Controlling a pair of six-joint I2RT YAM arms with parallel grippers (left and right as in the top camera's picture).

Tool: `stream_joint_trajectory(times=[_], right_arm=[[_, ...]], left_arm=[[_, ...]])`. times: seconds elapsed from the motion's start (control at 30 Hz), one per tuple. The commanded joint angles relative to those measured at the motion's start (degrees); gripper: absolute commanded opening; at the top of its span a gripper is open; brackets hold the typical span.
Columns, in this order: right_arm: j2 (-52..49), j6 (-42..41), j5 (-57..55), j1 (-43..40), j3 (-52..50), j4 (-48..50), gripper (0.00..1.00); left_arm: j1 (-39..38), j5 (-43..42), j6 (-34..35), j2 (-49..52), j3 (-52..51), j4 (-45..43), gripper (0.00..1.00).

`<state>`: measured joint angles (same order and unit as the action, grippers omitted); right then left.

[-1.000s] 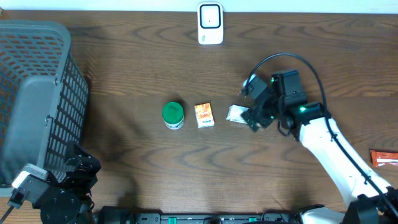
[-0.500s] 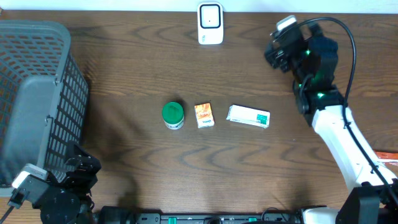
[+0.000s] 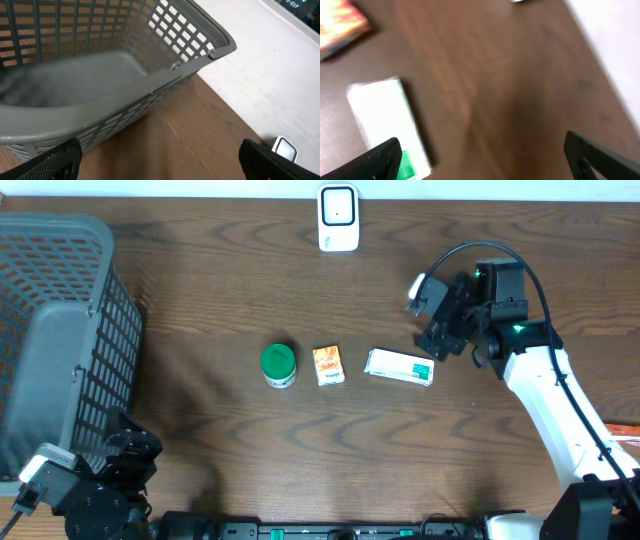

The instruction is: Scan the item barcode

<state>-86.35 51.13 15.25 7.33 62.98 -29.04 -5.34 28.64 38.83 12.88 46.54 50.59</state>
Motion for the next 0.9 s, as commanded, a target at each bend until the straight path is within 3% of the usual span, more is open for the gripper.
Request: stream_joint_trajectory(times=[0.0, 0.33, 0.87], right_arm=[[0.42, 2.54, 7.32, -0.22, -2.89, -1.66, 0.99], [2.05, 2.51, 8.22, -0.07, -12.85, 1.81, 0.99], [2.78, 1.18, 8.41, -0.17, -15.23, -0.31, 0.99]], left_arm=[[0.17, 0.35, 0.04, -0.13, -0.09, -0.02, 0.98], [0.20, 0.35, 0.04, -0.13, -0.09, -0.02, 0.98], [0.20, 0.35, 0.04, -0.13, -0.09, -0.02, 0.98]])
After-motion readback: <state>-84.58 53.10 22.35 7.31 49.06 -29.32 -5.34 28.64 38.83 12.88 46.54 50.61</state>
